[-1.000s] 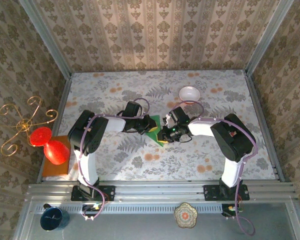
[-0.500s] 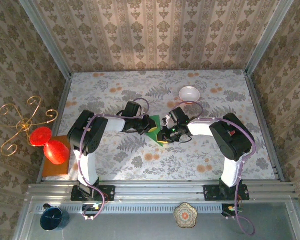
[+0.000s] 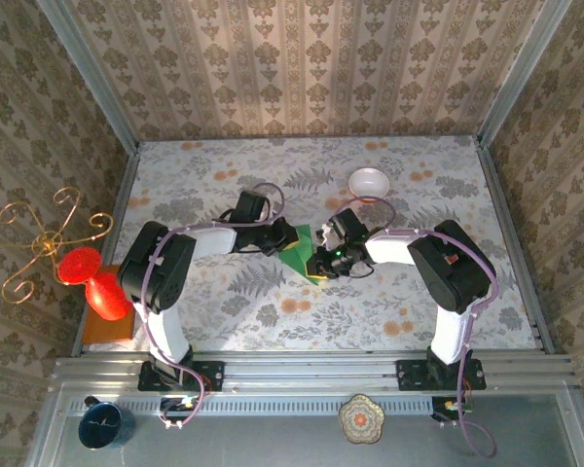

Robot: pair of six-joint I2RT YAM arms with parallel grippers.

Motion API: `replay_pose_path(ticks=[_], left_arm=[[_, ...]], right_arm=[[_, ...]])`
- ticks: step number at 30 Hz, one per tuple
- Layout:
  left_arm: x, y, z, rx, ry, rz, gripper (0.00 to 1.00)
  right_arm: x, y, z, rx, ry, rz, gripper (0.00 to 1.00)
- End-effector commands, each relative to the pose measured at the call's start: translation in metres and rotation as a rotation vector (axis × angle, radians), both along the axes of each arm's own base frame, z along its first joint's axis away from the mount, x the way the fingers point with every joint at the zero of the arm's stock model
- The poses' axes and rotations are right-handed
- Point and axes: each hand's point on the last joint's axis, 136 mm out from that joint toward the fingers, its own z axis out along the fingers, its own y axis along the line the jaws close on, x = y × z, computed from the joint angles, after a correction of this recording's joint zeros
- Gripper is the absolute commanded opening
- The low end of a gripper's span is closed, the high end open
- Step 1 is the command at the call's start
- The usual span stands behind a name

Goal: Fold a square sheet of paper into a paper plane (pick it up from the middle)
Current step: Fourth fold the wing at the center of the table.

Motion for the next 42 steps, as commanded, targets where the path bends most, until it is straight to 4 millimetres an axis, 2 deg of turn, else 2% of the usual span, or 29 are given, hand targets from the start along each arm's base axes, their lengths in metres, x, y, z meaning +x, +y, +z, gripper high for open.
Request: replay_pose_path(ticks=[1, 8, 12, 16, 21, 31, 36, 42], left_arm=[[-0.002, -0.007, -0.010, 0.023, 0.007, -0.040, 0.11], [0.000, -0.008, -0.026, 0.040, 0.055, -0.032, 0.11], [0.000, -0.007, -0.030, 0.051, 0.070, -0.028, 0.11], [0.000, -0.007, -0.029, 0.048, 0.070, -0.030, 0.11], [-0.001, -0.007, -0.026, 0.043, 0.064, -0.032, 0.11], [0.001, -0.008, -0.023, 0.031, 0.058, -0.026, 0.11], [-0.002, -0.012, -0.019, 0.006, 0.066, -0.044, 0.11], [-0.004, -0.012, -0.017, -0.001, 0.066, -0.044, 0.11]], right_arm=[[-0.013, -0.013, -0.013, -0.070, 0.064, 0.001, 0.21], [-0.011, -0.012, -0.004, -0.045, 0.049, -0.005, 0.22], [-0.004, -0.009, 0.022, 0.027, -0.008, -0.033, 0.26], [0.005, -0.020, 0.039, 0.034, -0.065, -0.108, 0.33], [0.005, -0.033, 0.023, -0.027, -0.030, -0.171, 0.34], [-0.005, -0.021, 0.012, -0.006, 0.035, -0.112, 0.29], [-0.008, -0.017, 0.012, 0.010, 0.040, -0.089, 0.23], [-0.011, -0.014, 0.012, 0.019, 0.047, -0.077, 0.22]])
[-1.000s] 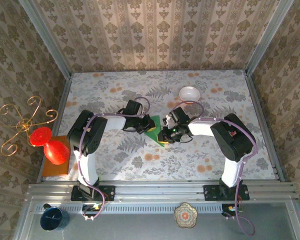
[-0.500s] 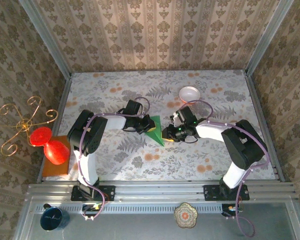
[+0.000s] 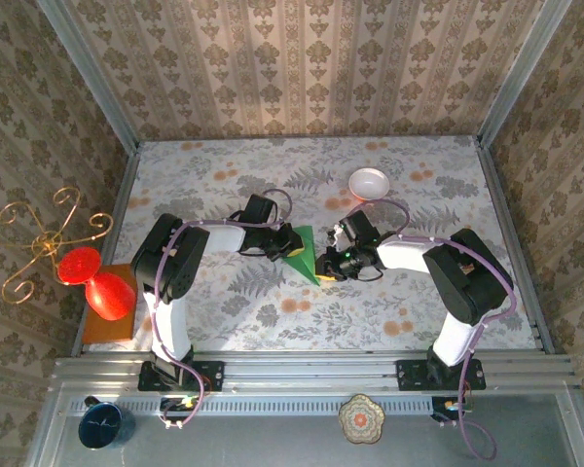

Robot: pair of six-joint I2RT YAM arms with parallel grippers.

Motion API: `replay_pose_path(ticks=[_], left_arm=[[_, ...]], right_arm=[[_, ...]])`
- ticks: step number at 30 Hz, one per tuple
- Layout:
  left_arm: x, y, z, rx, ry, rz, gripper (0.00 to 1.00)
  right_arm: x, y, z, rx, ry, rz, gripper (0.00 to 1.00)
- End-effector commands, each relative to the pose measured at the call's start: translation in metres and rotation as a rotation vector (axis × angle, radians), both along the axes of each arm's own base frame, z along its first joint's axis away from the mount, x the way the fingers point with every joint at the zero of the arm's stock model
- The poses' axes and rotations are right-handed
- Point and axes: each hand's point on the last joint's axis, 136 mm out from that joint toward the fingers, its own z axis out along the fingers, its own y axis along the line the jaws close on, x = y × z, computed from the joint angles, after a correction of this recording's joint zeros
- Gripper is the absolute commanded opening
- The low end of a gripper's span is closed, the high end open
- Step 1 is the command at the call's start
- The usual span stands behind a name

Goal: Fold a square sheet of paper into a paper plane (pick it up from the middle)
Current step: Fourth fold the wing at the center of the table.

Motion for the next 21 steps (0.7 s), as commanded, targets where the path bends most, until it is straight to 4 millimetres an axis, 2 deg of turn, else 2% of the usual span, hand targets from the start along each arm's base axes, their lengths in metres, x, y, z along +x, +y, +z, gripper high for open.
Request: replay_pose_path(ticks=[1, 13, 21], left_arm=[[0.002, -0.004, 0.012, -0.032, -0.012, -0.009, 0.11], [0.001, -0.008, 0.031, -0.085, -0.042, -0.011, 0.12], [-0.005, -0.001, 0.040, -0.079, -0.074, -0.010, 0.16]], right_arm=[[-0.004, 0.006, -0.001, 0.015, 0.022, 0.028, 0.22], [-0.010, 0.002, -0.015, -0.024, 0.054, 0.036, 0.14], [-0.012, -0.005, -0.022, -0.060, 0.051, 0.082, 0.11]])
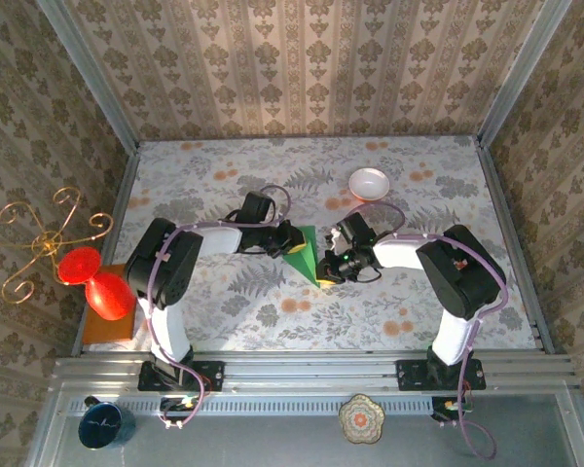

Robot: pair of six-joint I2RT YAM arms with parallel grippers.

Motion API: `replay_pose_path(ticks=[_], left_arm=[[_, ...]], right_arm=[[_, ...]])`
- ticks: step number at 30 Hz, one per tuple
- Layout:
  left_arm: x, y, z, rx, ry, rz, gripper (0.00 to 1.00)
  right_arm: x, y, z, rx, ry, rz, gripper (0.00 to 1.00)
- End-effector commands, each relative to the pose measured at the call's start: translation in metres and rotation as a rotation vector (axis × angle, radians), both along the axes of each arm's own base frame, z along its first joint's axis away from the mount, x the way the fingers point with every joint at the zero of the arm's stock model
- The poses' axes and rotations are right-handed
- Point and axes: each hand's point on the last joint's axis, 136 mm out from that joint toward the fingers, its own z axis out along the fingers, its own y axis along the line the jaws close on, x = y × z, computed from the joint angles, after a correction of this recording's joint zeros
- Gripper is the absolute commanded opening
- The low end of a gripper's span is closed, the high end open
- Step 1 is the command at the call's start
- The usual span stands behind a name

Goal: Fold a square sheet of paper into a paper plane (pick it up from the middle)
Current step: Fourth fold the wing at the center of the table.

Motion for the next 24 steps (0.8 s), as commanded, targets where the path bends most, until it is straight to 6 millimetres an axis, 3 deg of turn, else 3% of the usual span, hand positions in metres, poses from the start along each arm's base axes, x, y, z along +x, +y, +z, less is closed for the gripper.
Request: replay_pose_path(ticks=[1, 5, 11, 17, 24], left_arm=[[-0.004, 0.004, 0.015, -0.010, -0.038, -0.003, 0.16], [-0.009, 0.010, 0.019, 0.005, -0.068, -0.005, 0.18], [-0.019, 0.024, -0.001, 0.089, -0.054, 0.015, 0.19], [-0.022, 0.018, -0.011, 0.105, -0.038, -0.008, 0.21], [-0.024, 0.017, -0.020, 0.204, -0.039, -0.036, 0.33]], right_arm=[[-0.006, -0.005, -0.008, -0.027, 0.021, 0.048, 0.11], [-0.007, -0.007, -0.009, 0.005, 0.023, 0.076, 0.09], [-0.007, -0.005, -0.006, 0.041, 0.010, 0.129, 0.08], [-0.005, -0.007, -0.007, 0.054, 0.011, 0.154, 0.08], [-0.003, -0.010, -0.009, 0.054, 0.014, 0.139, 0.08]])
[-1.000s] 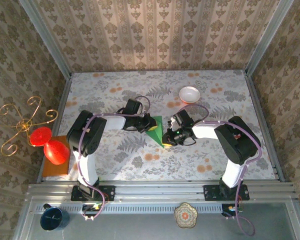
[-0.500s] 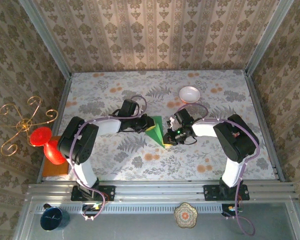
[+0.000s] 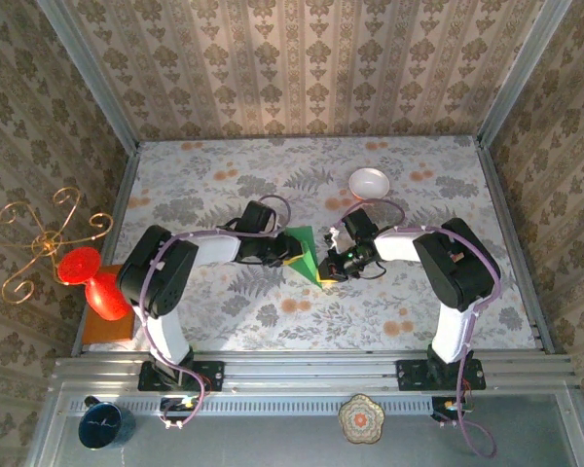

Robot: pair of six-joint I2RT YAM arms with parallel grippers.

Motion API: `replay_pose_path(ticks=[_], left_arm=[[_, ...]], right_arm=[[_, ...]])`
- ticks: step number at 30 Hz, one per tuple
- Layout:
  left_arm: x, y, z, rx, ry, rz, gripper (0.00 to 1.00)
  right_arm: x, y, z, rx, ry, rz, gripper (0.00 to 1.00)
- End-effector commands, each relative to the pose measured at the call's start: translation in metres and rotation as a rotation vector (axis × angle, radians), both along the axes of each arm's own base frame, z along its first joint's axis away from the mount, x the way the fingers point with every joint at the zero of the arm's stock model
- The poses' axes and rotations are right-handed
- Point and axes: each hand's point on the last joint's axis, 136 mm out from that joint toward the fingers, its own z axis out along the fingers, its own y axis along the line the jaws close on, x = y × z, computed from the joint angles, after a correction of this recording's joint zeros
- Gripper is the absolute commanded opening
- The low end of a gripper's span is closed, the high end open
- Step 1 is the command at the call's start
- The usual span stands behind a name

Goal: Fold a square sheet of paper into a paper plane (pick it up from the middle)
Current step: Fourth fold the wing at the center of the table.

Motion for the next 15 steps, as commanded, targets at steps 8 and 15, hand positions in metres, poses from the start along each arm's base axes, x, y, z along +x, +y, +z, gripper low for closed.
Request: replay_pose_path(ticks=[8, 15], left_arm=[[0.002, 0.010, -0.012, 0.232, -0.012, -0.030, 0.41], [-0.001, 0.016, -0.026, 0.387, 0.024, -0.042, 0.47]], right_arm=[[-0.002, -0.006, -0.008, -0.018, 0.030, -0.001, 0.08], [-0.001, -0.006, -0.005, -0.011, 0.023, -0.014, 0.09]])
